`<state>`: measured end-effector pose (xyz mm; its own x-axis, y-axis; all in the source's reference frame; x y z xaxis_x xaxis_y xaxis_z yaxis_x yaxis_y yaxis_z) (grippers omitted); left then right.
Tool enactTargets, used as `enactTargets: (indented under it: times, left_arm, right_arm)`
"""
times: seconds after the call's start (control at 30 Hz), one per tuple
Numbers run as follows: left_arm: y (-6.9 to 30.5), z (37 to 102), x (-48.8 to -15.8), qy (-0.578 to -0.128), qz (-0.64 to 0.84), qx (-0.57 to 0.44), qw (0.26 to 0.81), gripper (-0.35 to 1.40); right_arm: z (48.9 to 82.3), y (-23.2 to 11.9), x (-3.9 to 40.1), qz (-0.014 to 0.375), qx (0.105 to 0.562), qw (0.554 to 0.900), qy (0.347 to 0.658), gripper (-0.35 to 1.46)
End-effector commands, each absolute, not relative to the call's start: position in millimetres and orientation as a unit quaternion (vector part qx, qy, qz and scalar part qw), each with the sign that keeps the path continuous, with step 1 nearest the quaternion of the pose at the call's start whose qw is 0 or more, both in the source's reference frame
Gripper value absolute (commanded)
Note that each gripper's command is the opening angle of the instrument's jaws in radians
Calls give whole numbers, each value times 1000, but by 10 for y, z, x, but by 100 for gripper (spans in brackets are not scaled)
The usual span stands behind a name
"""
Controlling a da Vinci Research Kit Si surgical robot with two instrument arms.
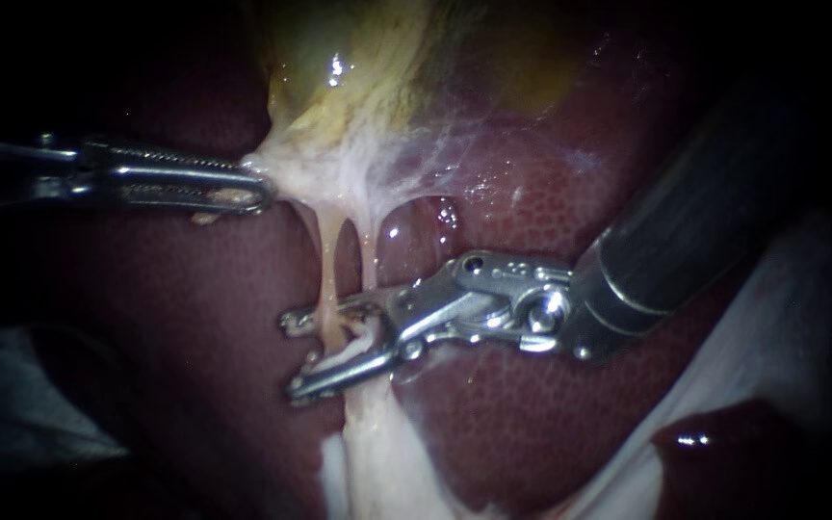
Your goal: Clipping second clip left tube
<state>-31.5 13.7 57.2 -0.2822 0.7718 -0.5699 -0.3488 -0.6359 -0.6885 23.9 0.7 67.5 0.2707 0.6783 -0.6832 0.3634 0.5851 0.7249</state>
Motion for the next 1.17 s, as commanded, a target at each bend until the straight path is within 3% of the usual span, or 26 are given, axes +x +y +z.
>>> enactTargets:
  times: [0.03, 0.27, 0.4, 0.67, 1.17]
  left_arm:
    - [137, 572, -315, -222, 769, -475, 364, -35]
    - [137, 572, -315, -222, 769, -475, 364, -35]
    - [137, 572, -315, -222, 769, -475, 365, -35]
    - [137, 572, -316, -222, 769, -475, 365, -35]
    - [137, 573, -316, -222, 769, -475, 365, -35]
  right_arm:
    - [673, 7, 238, 116, 445, 659, 595, 45]
    - [666, 7, 239, 93, 463, 642, 604, 36]
    - [661, 14, 238, 107, 453, 646, 606, 26]
    - [657, 17, 228, 113, 457, 644, 603, -35]
    - [655, 13, 226, 124, 471, 640, 595, -35]
